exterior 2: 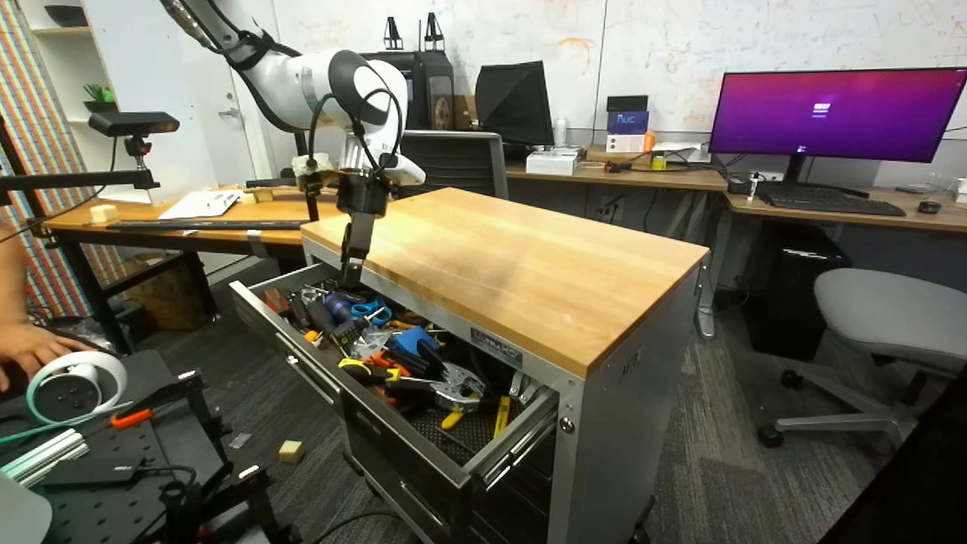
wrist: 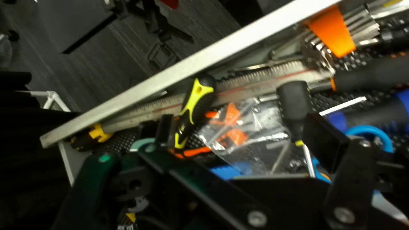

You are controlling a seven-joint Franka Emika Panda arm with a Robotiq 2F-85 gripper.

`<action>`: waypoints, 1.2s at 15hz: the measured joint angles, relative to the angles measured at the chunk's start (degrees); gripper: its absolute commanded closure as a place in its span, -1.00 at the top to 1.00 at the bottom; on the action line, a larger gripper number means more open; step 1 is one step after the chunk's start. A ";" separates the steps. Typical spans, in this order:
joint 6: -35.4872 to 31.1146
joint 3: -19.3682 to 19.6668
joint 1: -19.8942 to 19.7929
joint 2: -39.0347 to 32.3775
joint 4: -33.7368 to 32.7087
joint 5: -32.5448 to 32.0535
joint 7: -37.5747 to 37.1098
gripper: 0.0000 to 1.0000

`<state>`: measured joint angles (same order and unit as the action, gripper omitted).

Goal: Put the screwdriver in the drawer and then close the drawer

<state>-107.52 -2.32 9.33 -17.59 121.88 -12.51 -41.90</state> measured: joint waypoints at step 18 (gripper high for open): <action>9.59 4.74 -3.40 -11.03 0.54 0.80 12.45 -0.93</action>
<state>-97.93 2.42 5.93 -28.62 122.42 -11.71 -29.45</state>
